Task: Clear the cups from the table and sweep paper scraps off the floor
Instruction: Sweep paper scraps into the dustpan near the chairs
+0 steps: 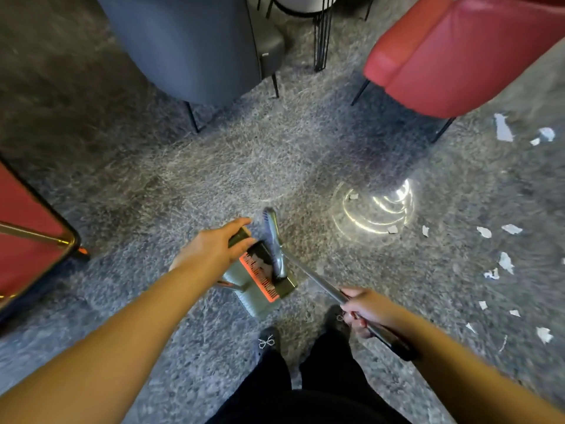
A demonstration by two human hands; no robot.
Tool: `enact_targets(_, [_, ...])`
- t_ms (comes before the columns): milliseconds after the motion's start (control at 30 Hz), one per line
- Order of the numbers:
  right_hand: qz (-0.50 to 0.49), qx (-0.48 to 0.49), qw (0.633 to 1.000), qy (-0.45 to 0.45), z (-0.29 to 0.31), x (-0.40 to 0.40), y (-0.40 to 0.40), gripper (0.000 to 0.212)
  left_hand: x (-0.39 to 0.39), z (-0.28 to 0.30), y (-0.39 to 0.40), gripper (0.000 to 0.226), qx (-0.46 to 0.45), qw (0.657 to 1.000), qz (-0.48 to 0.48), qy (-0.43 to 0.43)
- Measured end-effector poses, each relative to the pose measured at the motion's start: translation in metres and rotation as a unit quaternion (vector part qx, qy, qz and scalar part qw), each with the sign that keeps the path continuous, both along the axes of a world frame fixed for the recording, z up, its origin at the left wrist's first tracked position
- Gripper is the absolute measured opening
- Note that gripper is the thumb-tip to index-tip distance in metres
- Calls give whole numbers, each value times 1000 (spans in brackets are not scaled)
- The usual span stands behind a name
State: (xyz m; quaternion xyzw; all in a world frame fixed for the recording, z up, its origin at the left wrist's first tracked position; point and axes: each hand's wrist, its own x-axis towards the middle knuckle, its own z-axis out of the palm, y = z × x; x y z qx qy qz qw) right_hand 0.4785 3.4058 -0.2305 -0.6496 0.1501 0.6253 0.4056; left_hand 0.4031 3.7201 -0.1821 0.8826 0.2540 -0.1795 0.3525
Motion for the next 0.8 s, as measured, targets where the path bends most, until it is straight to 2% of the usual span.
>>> enact_targets(267, [-93,10,994,-63,20,8,-14,16,40,4,-9,41,-2,998,-50,-43])
enact_targets(400, [-157,-9,983,-99,21,30,-26,20,78,3,-16,41,-15,995,-41,-85])
enact_targets(633, [-275,-13,953,-127,9,107,-74,24,181,0,-45,45,-11,989,-81,-120])
enact_targets(800, [-290,-24,948,-128,-1,180,-115,23,273,-5,-75,42,24,984,-144,-105])
